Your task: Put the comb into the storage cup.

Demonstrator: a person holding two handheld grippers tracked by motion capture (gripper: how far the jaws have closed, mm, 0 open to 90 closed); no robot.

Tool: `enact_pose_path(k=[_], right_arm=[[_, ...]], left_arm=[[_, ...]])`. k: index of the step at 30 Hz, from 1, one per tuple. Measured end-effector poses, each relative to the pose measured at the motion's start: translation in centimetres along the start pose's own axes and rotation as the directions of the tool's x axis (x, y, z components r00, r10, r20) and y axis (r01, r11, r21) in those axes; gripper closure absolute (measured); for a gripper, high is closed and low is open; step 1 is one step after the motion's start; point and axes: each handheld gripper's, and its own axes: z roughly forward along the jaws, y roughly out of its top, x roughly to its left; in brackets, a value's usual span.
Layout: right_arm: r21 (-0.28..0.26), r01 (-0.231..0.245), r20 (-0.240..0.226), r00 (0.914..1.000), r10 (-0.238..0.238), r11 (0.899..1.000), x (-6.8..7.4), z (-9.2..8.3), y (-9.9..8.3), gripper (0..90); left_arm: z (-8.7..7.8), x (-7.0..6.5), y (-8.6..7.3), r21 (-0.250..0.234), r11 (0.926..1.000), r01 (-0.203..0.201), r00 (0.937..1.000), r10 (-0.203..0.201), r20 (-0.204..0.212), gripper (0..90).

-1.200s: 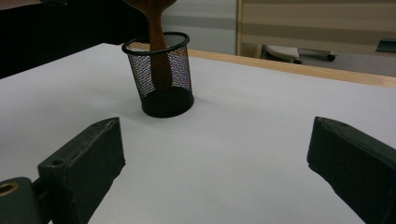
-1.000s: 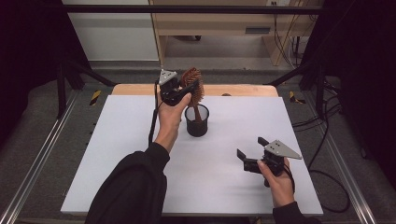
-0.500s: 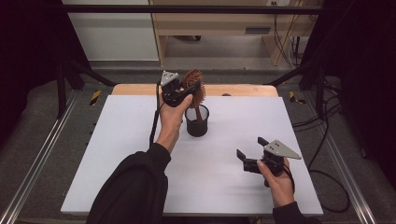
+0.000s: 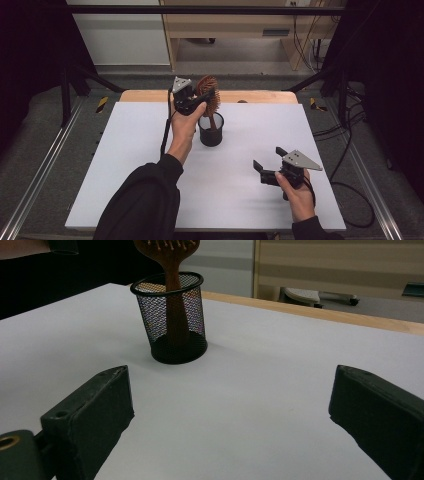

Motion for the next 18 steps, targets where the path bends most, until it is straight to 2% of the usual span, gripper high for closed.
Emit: enact_pose_path(k=[18], right_arm=[[0.007, 0.003, -0.006, 1.0000, -0.003, 1.000, 0.09, 0.08, -0.03, 4.3]], left_arm=[[0.03, 0.00, -0.08, 0.001, 1.0000, 0.002, 1.0000, -0.002, 0.002, 51.2]])
